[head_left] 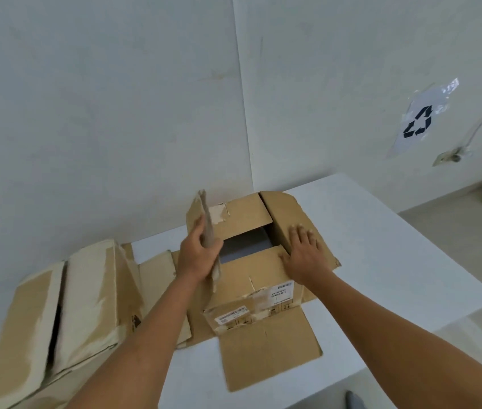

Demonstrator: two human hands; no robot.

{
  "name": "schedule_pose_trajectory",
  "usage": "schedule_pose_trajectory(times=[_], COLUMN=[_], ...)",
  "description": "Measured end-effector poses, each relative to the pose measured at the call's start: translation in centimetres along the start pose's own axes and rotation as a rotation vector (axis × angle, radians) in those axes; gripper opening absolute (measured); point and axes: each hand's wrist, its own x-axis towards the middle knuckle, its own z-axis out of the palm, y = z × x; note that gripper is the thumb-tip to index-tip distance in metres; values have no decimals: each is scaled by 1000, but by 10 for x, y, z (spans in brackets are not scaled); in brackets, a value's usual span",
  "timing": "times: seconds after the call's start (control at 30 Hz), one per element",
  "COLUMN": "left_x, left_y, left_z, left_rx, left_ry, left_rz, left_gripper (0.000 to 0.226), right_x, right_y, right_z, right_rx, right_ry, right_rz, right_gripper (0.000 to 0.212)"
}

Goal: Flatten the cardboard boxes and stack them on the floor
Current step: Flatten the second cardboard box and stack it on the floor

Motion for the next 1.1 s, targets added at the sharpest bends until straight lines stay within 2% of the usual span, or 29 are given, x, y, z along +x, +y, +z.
schedule_pose_trajectory(times=[0.1,0.23,0.3,0.37,0.43,0.5,0.57,0.63,0.7,0.8,0.87,0.93,1.1], left_x=[13,31,28,17,4,-8,-12,-15,-14,-11,-13,-14,-14], left_y=[18,11,-8,-28,-54,-65,-72,-74,-76,-82,-80,-78,-81], left_z=[-35,-56,-48,-31,-8,8,17,19,20,25,26,23,23], left_rx=[82,492,725,859,727,416,122,-55,-171,-266,-352,-455,-524], left_ry=[33,99,138,88,-26,-130,-98,-50,-40,-10,19,39,61], left_rz=[-36,-246,-215,-171,-176,-260,-304,-345,-363,-394,-417,-413,-419], left_gripper=[69,69,65,63,69,70,61,55,52,50,50,50,49], right_x=[4,1,-1,-1,-4,-7,-8,-7,-7,-13,-16,-15,-19], right_y=[2,1,0,-1,-2,-3,-7,-15,-33,-67,-77,-74,-70], right_z=[2,1,2,2,0,0,-4,-7,-11,-1,15,21,18], right_rx=[137,190,215,222,211,158,67,-73,-124,-38,-79,-96,-63], right_ry=[-5,1,17,34,38,42,73,135,155,92,-13,-46,303], right_rz=[-4,-8,-1,2,3,3,23,-4,-131,-291,-323,-304,-421], right_gripper=[65,62,60,58,58,58,60,63,63,63,65,61,58])
